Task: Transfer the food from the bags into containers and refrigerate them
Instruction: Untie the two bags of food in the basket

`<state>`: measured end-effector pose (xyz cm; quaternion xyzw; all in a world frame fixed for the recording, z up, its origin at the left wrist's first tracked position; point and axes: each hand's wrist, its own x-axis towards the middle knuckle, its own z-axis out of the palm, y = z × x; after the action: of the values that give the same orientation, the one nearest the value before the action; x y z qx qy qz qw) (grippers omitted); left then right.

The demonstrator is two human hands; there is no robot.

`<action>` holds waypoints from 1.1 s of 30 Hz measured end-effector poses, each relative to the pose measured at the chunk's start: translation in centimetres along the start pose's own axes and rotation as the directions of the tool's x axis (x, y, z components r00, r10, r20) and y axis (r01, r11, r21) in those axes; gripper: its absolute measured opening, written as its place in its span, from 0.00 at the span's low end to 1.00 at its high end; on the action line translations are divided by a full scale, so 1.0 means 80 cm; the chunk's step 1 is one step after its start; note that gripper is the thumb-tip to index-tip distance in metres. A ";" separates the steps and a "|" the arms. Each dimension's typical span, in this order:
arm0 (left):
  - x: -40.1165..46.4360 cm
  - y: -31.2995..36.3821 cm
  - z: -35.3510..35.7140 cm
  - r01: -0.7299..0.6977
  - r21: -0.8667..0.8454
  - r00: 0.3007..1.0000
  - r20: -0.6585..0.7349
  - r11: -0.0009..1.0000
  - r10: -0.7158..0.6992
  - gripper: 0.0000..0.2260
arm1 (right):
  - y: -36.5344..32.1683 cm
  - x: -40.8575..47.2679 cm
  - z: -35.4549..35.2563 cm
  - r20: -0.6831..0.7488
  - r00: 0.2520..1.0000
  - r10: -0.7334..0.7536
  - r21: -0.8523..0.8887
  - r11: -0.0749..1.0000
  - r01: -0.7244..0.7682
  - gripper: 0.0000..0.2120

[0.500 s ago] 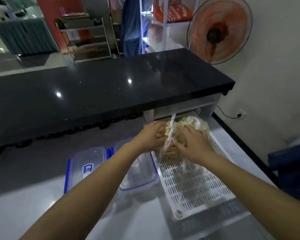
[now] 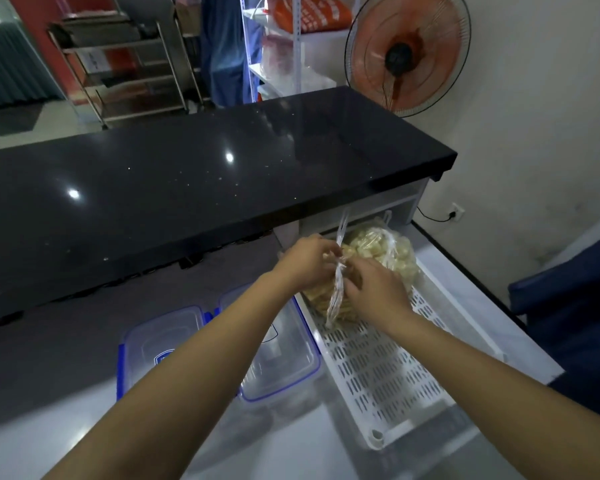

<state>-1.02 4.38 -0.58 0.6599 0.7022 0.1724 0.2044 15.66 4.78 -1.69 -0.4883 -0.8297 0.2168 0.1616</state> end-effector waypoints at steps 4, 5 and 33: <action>-0.006 -0.002 -0.012 -0.049 -0.027 0.998 0.030 0.998 0.050 0.09 | -0.001 0.003 0.000 -0.045 0.997 0.056 0.024 0.998 -0.055 0.07; -0.008 -0.002 -0.016 -0.058 -0.026 0.998 0.036 0.998 0.059 0.09 | -0.002 0.003 0.000 -0.059 0.996 0.062 0.023 0.998 -0.061 0.06; -0.123 0.120 0.067 -0.021 -0.093 0.938 -0.346 0.995 -0.013 0.06 | 0.071 -0.061 -0.110 0.237 0.971 -0.021 0.216 0.976 -0.031 0.01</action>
<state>10.41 -4.91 0.36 0.6103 0.7167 0.3193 0.1088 26.38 4.70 2.59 -0.4403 -0.8131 0.3637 0.1130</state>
